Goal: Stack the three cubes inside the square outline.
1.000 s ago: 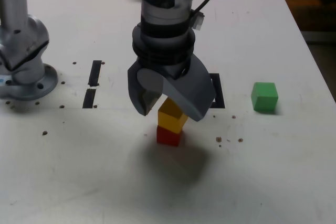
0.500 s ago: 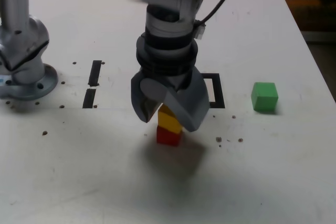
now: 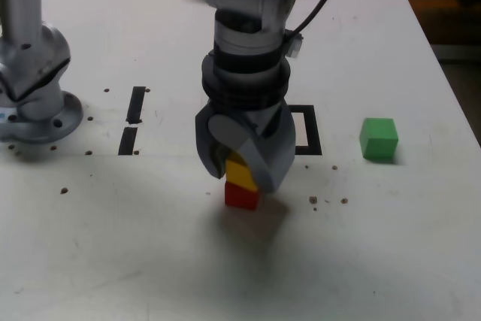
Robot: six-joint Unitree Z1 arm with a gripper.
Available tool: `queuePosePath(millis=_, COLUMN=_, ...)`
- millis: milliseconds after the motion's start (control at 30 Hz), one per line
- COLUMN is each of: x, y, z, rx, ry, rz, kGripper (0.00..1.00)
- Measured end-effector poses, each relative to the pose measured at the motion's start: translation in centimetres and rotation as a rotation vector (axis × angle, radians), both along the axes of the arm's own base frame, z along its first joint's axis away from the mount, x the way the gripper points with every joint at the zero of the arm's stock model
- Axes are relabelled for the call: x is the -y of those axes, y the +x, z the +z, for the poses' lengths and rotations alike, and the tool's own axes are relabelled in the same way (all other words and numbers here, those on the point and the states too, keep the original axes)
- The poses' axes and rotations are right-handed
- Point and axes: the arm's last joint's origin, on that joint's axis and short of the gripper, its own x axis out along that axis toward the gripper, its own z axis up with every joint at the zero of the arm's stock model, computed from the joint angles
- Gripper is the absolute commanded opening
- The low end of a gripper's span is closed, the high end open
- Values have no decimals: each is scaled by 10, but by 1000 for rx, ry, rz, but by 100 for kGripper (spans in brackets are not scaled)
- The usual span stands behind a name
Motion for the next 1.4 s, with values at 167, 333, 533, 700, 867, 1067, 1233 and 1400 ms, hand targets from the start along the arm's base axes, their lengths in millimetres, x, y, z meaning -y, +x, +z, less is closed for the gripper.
queuePosePath(millis=167, x=-14, y=-26, z=18, rx=-36, ry=95, rz=102, kGripper=8)
queuePosePath(millis=333, x=-30, y=-57, z=23, rx=-79, ry=159, rz=213, kGripper=10)
queuePosePath(millis=533, x=-38, y=-72, z=7, rx=-68, ry=97, rz=283, kGripper=11)
queuePosePath(millis=700, x=-41, y=-77, z=-23, rx=-82, ry=-1, rz=307, kGripper=11)
queuePosePath(millis=867, x=-42, y=-85, z=-46, rx=-71, ry=-91, rz=309, kGripper=13)
queuePosePath(millis=1067, x=-36, y=-76, z=-52, rx=41, ry=-195, rz=289, kGripper=39)
queuePosePath(millis=1233, x=-36, y=-75, z=-52, rx=54, ry=-207, rz=271, kGripper=69)
queuePosePath(millis=1400, x=-36, y=-77, z=-52, rx=34, ry=-201, rz=261, kGripper=82)
